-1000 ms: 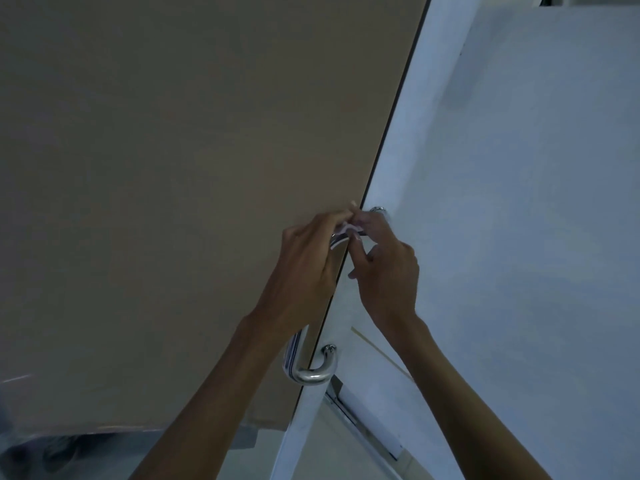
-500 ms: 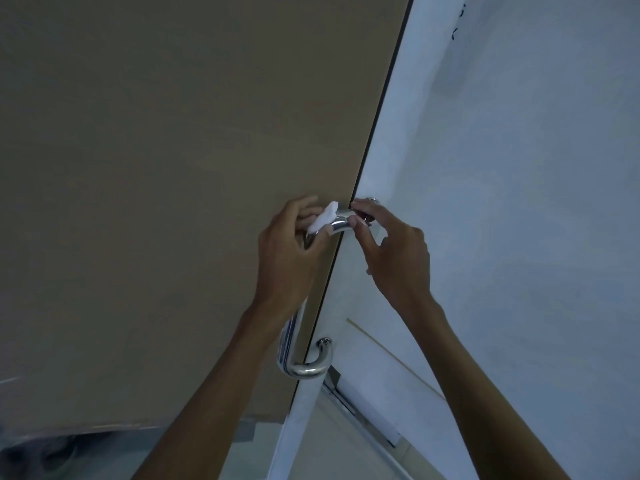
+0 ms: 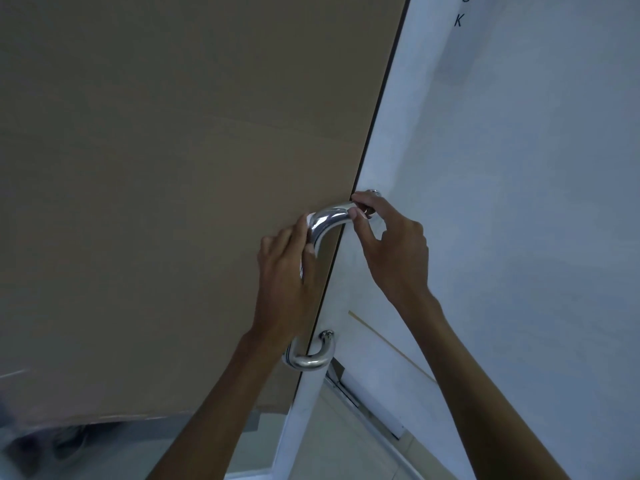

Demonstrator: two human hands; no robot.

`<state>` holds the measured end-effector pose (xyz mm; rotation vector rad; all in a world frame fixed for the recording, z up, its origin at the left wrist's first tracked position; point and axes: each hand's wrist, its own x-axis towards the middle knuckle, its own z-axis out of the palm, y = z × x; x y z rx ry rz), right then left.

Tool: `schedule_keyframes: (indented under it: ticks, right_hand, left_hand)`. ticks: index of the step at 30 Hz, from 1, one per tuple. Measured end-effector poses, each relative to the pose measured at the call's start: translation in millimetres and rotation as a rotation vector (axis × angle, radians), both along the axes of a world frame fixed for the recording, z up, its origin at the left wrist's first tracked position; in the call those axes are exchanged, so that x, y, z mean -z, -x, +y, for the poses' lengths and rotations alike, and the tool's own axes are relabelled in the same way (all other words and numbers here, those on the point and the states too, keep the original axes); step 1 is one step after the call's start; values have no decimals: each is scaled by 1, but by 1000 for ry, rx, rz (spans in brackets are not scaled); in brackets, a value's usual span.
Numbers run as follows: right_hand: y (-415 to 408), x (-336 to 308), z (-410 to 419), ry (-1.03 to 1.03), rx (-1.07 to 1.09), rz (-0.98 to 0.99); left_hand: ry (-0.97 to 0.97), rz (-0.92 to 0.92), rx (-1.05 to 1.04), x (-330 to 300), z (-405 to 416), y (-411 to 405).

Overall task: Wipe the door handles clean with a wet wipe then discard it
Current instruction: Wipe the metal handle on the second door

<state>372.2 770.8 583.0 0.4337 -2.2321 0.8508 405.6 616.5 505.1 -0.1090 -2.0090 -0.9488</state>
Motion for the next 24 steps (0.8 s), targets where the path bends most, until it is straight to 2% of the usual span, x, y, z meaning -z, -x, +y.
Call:
schedule_keyframes:
  ticks: [4, 9, 16, 20, 24]
  right_hand:
    - [1, 1, -3, 20, -14, -8]
    - [3, 3, -3, 24, -14, 2]
    - [4, 2, -5, 19, 10, 7]
    - [2, 1, -6, 27, 11, -11]
    - [0, -1, -8, 23, 29, -21]
  left_hand:
    - [9, -37, -22, 21, 9, -14]
    - [-52, -49, 169, 42, 21, -26]
    - [103, 105, 108, 28, 20, -11]
    - [-78, 310, 1, 34, 16, -9]
    - [-196, 354, -74, 14, 12, -3]
